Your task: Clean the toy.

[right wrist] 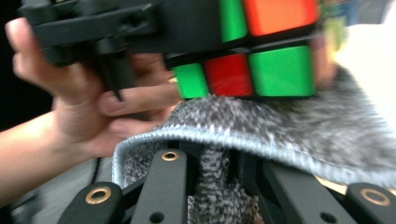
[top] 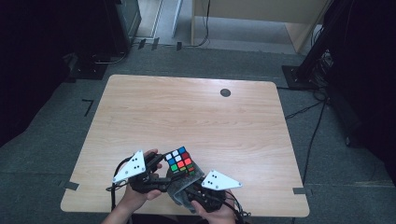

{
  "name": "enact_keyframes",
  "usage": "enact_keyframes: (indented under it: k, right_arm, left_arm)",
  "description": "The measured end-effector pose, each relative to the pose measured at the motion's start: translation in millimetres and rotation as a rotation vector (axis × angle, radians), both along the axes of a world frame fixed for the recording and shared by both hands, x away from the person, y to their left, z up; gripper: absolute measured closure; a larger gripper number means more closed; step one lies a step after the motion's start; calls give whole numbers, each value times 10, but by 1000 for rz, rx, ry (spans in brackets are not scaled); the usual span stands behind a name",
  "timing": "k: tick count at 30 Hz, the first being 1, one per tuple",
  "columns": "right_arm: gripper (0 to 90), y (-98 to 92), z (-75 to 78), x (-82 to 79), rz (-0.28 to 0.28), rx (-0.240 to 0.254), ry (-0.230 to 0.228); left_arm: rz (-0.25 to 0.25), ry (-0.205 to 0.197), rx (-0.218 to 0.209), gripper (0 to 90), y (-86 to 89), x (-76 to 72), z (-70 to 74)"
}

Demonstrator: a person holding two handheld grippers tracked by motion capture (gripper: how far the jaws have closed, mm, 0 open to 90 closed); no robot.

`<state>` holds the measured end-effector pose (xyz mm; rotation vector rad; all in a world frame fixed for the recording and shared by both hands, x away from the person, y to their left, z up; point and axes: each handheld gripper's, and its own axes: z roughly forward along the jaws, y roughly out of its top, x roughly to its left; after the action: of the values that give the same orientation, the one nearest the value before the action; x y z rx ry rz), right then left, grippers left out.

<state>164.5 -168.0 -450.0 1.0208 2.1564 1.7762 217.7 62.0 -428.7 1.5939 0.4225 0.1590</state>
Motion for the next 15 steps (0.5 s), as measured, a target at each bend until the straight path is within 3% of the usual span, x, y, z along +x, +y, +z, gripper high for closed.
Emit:
enact_keyframes:
  k: [2, 5, 8, 12, 15]
  right_arm:
    - [781, -86, 35, 17, -59, 12, -17]
    - [784, -266, 69, 46, -150, 73, -9]
    - [782, -235, 40, 48, -116, 82, 21]
    - [778, 27, -10, -25, -16, 22, 31]
    - [778, 13, 22, -25, -29, 17, 25]
  left_arm:
    - [8, 0, -14, 344, 40, 12, 15]
    - [13, 2, -14, 344, 56, 22, 19]
    - [5, 6, -8, 343, 12, 13, 2]
    - [1, -5, 16, 343, -23, -5, -18]
    - [14, -9, 10, 343, 14, 5, -10]
